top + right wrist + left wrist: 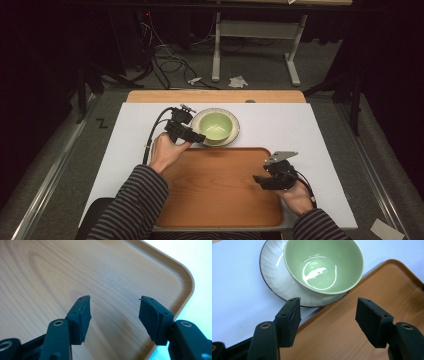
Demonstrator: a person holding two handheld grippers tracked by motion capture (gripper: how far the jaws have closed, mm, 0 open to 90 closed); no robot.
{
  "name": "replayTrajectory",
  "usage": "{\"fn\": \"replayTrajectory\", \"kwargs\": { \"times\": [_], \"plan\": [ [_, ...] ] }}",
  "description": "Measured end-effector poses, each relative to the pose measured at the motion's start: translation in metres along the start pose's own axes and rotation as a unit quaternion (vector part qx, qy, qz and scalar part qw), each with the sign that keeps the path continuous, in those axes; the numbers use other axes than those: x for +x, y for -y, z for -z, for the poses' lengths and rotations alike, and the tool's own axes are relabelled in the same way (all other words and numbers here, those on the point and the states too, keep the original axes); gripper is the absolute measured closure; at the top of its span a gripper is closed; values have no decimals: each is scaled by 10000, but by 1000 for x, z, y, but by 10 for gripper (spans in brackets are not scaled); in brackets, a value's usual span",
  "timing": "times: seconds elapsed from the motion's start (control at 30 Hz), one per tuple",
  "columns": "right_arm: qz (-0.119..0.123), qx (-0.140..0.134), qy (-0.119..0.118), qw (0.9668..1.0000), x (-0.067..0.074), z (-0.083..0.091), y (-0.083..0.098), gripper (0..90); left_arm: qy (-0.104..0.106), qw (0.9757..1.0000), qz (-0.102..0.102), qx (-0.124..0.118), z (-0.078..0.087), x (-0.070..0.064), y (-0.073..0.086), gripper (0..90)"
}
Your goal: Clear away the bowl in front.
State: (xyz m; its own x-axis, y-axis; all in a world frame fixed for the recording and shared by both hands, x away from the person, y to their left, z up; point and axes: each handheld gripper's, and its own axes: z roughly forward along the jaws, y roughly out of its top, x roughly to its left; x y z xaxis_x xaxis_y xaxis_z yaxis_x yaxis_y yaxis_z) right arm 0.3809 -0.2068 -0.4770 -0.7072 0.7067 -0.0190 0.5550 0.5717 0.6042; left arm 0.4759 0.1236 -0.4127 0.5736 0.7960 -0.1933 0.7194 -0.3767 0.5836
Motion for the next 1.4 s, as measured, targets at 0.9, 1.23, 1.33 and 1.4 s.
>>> {"fn": "replayTrajectory", "kwargs": {
  "times": [0.9, 1.23, 1.33, 1.4],
  "plan": [
    [14, 13, 31, 10000, 3, 2, 1, 447, -271, 9991, 306, 94, -14, 17, -36, 322],
    [80, 19, 18, 10000, 3, 3, 0, 447, -322, 9981, 397, 345, -31, 19, -50, 341],
    [61, -19, 19, 10000, 3, 3, 0, 447, -332, 9970, 480, 501, -39, 20, -52, 341],
    [82, 2, -7, 10000, 4, 2, 0, 447, -327, 9960, 563, 611, -44, 21, -53, 338]
  ]
}}
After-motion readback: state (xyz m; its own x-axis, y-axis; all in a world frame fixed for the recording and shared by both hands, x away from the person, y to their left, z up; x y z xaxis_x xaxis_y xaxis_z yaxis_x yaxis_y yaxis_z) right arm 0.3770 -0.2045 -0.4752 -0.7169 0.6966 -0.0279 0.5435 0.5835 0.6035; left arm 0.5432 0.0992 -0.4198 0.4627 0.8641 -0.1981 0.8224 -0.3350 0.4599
